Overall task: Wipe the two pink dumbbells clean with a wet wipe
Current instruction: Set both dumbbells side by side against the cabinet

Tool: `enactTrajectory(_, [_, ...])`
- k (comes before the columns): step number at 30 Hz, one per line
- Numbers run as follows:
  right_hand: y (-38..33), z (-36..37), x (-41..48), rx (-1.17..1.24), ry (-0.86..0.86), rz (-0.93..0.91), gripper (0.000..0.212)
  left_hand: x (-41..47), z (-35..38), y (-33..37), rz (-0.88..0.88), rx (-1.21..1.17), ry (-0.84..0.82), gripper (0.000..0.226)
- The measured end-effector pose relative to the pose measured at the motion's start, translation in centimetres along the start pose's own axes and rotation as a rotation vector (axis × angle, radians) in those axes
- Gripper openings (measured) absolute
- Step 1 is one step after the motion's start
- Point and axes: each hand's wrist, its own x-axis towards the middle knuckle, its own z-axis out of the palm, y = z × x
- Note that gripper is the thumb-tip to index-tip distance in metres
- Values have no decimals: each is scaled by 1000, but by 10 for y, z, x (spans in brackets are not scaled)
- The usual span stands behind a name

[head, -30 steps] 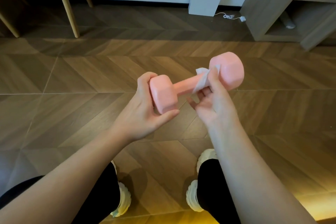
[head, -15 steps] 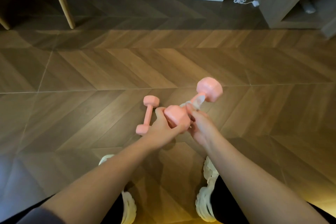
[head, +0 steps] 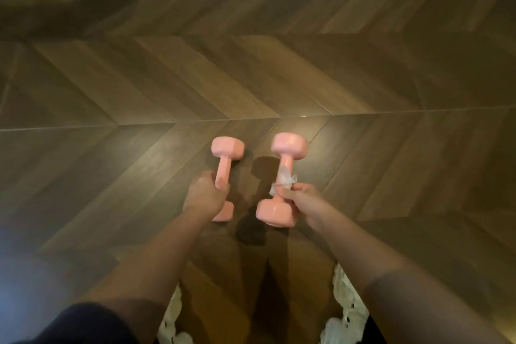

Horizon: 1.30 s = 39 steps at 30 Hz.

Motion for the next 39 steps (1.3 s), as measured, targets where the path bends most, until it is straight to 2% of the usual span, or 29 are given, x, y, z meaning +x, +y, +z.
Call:
enactTrajectory(5, [12,4,33,-102,-2,22,17,40,19,-6,-42,32,-42,39])
enactTrajectory(8, [19,5,45,-131,-10,25,25,52,26,-10,-42,71,-53,31])
enactTrajectory(12, [23,8,55,-163,-13,-5,14,58,30,-10,-38,104,-38,28])
enactTrajectory(17, [26,15,57,-189,-13,-69,18,59,32,-9,-50,81,-45,29])
enactTrajectory(19, [27,16,57,-200,17,-85,23,59,32,-9,-48,74,-50,30])
enactTrajectory(24, [28,7,55,-159,202,-187,17,56,32,-10,-38,73,-42,31])
enactTrajectory(26, [26,1,54,-160,257,-241,24,56,32,-11,-32,68,-42,30])
enactTrajectory(29, [26,-8,51,-64,271,-190,32,55,31,-11,-27,60,-62,30])
enactTrajectory(32, [23,-15,47,-115,227,-87,26,56,27,-9,-44,-3,-104,32])
enactTrajectory(34, [18,-14,45,-115,143,-6,33,56,22,-9,-51,-77,-152,28])
enactTrajectory(37, [9,-4,49,5,-41,63,39,58,12,-9,-104,-256,-225,27])
enactTrajectory(39, [3,3,57,83,-60,96,37,60,7,-10,-136,-340,-286,19])
